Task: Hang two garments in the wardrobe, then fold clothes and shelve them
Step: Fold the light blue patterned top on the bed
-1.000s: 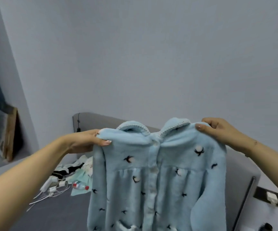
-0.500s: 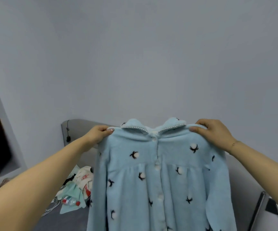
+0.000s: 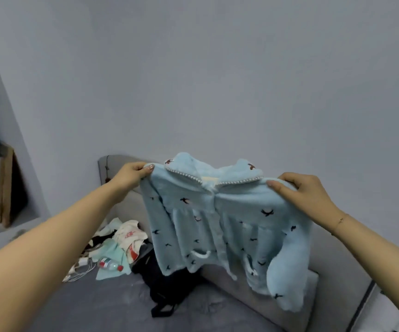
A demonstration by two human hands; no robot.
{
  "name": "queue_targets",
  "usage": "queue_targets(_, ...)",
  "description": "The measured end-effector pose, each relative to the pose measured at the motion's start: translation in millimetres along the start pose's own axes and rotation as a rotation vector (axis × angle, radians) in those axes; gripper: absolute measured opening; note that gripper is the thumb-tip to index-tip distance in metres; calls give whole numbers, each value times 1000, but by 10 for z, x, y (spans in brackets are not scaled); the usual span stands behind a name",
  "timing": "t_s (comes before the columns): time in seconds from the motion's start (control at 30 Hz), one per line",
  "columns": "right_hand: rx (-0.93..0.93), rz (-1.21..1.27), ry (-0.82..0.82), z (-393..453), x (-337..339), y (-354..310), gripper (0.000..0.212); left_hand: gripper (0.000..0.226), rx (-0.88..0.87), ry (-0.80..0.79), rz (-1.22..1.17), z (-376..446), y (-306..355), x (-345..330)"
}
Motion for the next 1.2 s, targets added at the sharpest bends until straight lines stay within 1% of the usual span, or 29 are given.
queue_targets(0.07,-31,60,-77,-299,-333,-203,33,22,87,-77,-33,-173,-444,135)
queue_targets(0.17,-85,153,-190,-898,-925,-571,19,26,173,-209,-161,-546,-1260,293)
queue_targets(0.23,-131,180,-238,-1372,-1363,-783,13,28,209,-234,-203,-862,-1825,398)
queue_targets(0.27,-166,198,-260,-1635,-1606,-869,14,28,231,-229,-199,-1026,-2136,452)
queue_targets(0.37,-265,255,-354,-2485,-2399,-1124,24,27,316,-214,-89,-1544,-3220,597)
queue_targets(0.47,-341,294,-471,-3458,-3245,-1378,30,26,416,-214,19,-2140,-4469,680)
queue_targets(0.6,-461,356,-651,-4823,-4335,-1664,22,19,573,-188,163,-2941,-6165,728)
queue_targets(0.67,-512,403,-729,-5454,-4829,-1842,28,18,616,-209,288,-3298,-6863,743)
queue_targets(0.73,-559,446,-791,-5992,-5242,-2043,30,26,636,-227,362,-3600,-7395,784)
queue_targets(0.8,-536,471,-873,-6409,-5584,-2275,24,32,642,-240,420,-3871,-7781,823)
queue_targets(0.9,-412,493,-981,-6839,-5938,-2565,16,31,618,-300,500,-4194,-8200,858)
queue_targets(0.93,-351,505,-1018,-6970,-6027,-2653,18,31,592,-315,567,-4256,-8307,880)
queue_targets(1.0,-256,517,-1120,-7239,-6163,-2795,24,32,549,-324,613,-4339,-8550,912)
queue_targets(1.07,-212,498,-1189,-7476,-6232,-2847,27,27,509,-369,624,-4391,-8699,810)
queue_targets(1.1,-224,491,-1209,-7571,-6251,-2848,30,25,506,-388,639,-4397,-8750,765)
queue_targets(1.13,-263,490,-1219,-7648,-6256,-2836,33,25,512,-372,644,-4391,-8806,758)
queue_targets(1.2,-358,503,-1210,-7739,-6237,-2800,38,33,560,-329,592,-4398,-8844,747)
Point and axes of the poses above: each hand's wrist, its own z-axis towards the middle knuckle, its own x-axis out of the back of the hand, y = z × x, the point moved 9 cm from there along z, towards the middle knuckle, and after that the axes turned 14 degrees about x, right-handed, at the moved point
